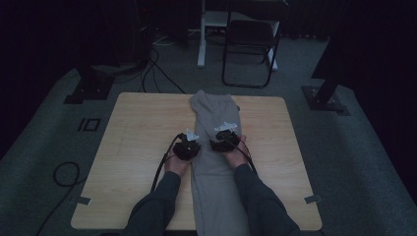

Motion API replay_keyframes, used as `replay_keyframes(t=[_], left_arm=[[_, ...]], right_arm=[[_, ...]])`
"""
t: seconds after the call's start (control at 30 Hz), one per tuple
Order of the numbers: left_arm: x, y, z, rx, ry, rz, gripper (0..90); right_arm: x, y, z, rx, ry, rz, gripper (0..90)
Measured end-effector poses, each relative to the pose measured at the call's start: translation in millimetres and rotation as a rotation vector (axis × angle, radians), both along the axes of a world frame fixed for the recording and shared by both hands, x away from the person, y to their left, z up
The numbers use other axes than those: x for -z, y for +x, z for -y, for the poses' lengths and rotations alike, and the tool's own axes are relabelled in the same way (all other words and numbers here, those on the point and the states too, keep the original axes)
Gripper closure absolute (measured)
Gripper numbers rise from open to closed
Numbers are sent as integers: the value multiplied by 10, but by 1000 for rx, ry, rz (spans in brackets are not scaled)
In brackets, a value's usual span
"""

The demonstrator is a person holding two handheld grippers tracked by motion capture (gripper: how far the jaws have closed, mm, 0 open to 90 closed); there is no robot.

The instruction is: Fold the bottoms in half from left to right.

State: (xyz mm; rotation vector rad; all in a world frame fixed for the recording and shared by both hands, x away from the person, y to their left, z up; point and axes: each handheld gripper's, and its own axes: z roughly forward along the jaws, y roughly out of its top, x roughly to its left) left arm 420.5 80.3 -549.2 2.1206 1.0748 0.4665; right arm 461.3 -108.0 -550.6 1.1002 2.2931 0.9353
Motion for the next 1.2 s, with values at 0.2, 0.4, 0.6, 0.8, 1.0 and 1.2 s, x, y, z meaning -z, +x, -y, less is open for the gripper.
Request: replay_keyframes(t=[0.2,0.4,0.6,0.8,1.0,1.2], left_arm=[[10,-6,-27,-4,-7,5,867],[13,-12,-26,-2,-3,9,892],[14,-32,-37,6,-7,6,897],[15,-287,-127,56,-28,-13,898],[11,-602,-180,104,-25,-23,898],[-13,-855,-158,119,9,-20,897]], right_arm=[[-28,123,350,178,-45,14,459],[-35,175,720,311,-40,7,576],[-31,139,804,262,-15,-13,776],[-38,-13,865,182,20,-51,858],[-59,-243,908,111,23,-85,857],[-47,-457,961,86,88,-122,858]])
